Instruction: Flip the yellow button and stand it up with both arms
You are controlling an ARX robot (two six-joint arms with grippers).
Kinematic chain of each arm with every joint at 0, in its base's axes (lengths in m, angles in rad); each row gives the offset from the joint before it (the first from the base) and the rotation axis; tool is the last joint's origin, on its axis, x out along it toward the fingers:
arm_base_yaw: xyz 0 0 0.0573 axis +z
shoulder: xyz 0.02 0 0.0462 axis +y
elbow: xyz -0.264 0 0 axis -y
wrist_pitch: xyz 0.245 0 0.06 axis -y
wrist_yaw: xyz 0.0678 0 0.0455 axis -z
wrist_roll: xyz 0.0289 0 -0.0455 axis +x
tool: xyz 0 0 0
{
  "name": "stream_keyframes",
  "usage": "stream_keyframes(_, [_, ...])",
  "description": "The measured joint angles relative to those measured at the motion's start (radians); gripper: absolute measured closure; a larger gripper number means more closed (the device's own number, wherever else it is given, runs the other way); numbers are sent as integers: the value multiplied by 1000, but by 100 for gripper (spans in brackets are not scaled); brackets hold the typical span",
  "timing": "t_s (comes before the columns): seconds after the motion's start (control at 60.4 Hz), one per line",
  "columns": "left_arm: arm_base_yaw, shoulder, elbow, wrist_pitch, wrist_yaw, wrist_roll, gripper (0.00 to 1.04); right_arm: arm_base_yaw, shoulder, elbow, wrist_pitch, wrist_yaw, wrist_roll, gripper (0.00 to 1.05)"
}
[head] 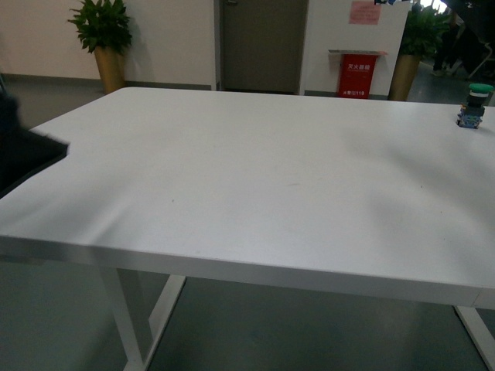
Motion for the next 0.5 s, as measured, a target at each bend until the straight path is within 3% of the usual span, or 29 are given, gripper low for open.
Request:
stream_keyframes(0.265, [180, -129, -83, -51, 12, 43, 6, 12, 0, 0, 0, -5, -13, 69])
stream_keyframes(0.398, [198, -184, -281, 412, 12, -165, 31, 13, 0, 0, 1, -6, -16, 69])
stream_keyframes(0.447, [197, -207, -314, 468, 12, -201, 38, 13, 0, 0, 1, -6, -16, 69])
stream_keyframes(0.497, [186, -258, -356, 497, 4, -243, 52, 13, 0, 0, 1, -10, -18, 69])
